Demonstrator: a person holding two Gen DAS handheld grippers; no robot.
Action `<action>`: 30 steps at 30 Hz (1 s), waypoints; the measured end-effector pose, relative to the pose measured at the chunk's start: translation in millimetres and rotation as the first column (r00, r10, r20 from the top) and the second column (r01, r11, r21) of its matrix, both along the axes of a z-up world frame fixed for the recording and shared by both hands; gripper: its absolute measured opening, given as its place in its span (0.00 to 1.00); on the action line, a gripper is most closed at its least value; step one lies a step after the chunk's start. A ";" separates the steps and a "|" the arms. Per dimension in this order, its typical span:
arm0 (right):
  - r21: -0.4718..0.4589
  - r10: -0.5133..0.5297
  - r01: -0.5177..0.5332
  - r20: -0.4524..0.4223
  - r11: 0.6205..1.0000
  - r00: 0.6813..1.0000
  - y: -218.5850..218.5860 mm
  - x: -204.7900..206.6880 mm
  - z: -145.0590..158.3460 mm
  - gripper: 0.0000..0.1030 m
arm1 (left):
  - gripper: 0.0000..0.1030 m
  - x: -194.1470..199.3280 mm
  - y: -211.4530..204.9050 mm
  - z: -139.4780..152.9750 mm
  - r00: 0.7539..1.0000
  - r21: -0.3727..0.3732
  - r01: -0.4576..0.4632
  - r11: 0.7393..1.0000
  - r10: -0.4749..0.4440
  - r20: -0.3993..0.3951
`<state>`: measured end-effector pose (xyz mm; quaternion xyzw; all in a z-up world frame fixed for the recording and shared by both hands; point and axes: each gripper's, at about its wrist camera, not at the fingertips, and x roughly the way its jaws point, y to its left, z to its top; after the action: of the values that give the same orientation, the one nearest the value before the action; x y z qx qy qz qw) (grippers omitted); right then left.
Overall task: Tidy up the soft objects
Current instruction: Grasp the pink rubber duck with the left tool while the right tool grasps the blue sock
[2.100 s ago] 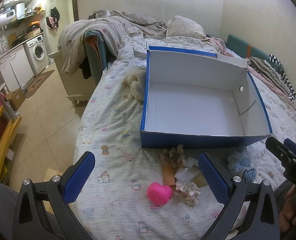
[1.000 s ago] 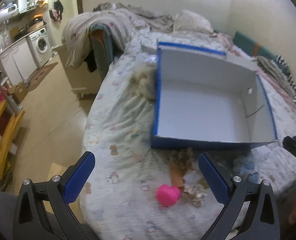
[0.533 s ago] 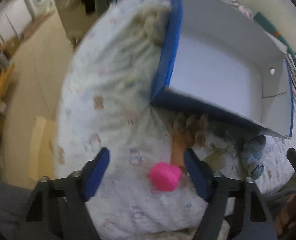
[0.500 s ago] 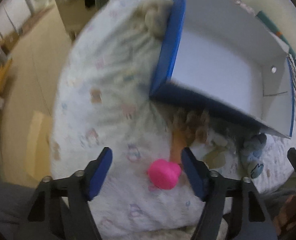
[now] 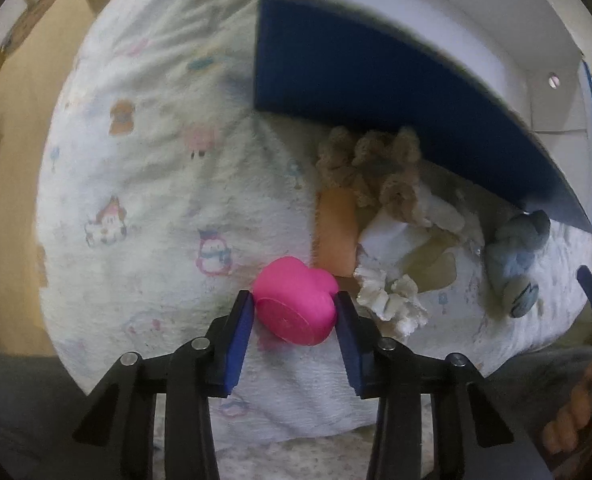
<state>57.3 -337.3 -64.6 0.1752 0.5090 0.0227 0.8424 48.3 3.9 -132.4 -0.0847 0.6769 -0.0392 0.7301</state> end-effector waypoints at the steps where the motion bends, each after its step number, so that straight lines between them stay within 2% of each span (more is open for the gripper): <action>1: 0.036 -0.014 0.015 -0.019 0.999 1.000 -5.3 1.1 -4.3 1.00 | 0.36 0.0 -0.4 3.0 1.000 0.013 -0.001 1.000 0.001 0.011; 3: 0.087 -0.049 0.056 -0.082 0.995 0.995 -15.0 4.0 -16.8 1.00 | 0.36 0.0 2.5 12.6 1.000 0.030 -0.010 0.999 0.009 0.027; 6: 0.070 -0.074 0.088 -0.187 0.994 0.980 -16.8 8.3 -37.2 1.00 | 0.36 -3.5 7.3 37.3 0.996 0.079 -0.014 0.997 0.007 0.085; 8: 0.034 -0.060 0.071 -0.244 0.997 0.968 -8.6 10.9 -48.9 1.00 | 0.36 -4.9 11.6 49.6 0.994 0.097 -0.011 0.995 0.000 0.112; 12: -0.050 -0.008 -0.007 -0.300 0.999 0.954 15.6 16.7 -65.5 1.00 | 0.36 -5.8 13.9 52.5 0.993 0.094 -0.016 0.995 0.005 0.117; 15: -0.092 0.019 -0.052 -0.325 0.994 0.946 29.4 20.2 -75.2 1.00 | 0.36 -0.1 1.3 36.5 0.993 0.102 -0.015 0.995 0.003 0.116; 17: -0.125 0.028 -0.073 -0.327 0.989 0.945 35.1 22.1 -78.2 0.93 | 0.36 2.6 2.4 35.0 0.993 0.104 -0.018 0.994 0.006 0.118; 19: -0.129 0.033 -0.080 -0.331 0.988 0.943 35.4 23.6 -82.9 0.68 | 0.36 4.1 -0.1 34.3 0.992 0.107 -0.020 0.994 0.006 0.123; 20: -0.130 0.032 -0.081 -0.339 0.988 0.940 36.7 24.5 -84.7 0.62 | 0.36 3.9 -1.1 33.5 0.992 0.108 -0.020 0.994 0.007 0.125; 24: -0.119 0.037 -0.077 -0.312 0.990 0.949 35.7 23.0 -80.4 0.53 | 0.36 1.8 -0.6 32.6 0.991 0.120 -0.020 0.993 0.004 0.131; 30: -0.071 0.065 -0.086 -0.255 0.994 0.965 39.0 7.8 -58.0 0.52 | 0.36 -5.6 3.3 40.8 0.987 0.144 -0.029 0.989 0.006 0.161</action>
<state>65.0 -298.3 -122.5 0.1227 0.6188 0.0115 0.7758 42.7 7.2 -91.6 -0.0338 0.6163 0.0101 0.7867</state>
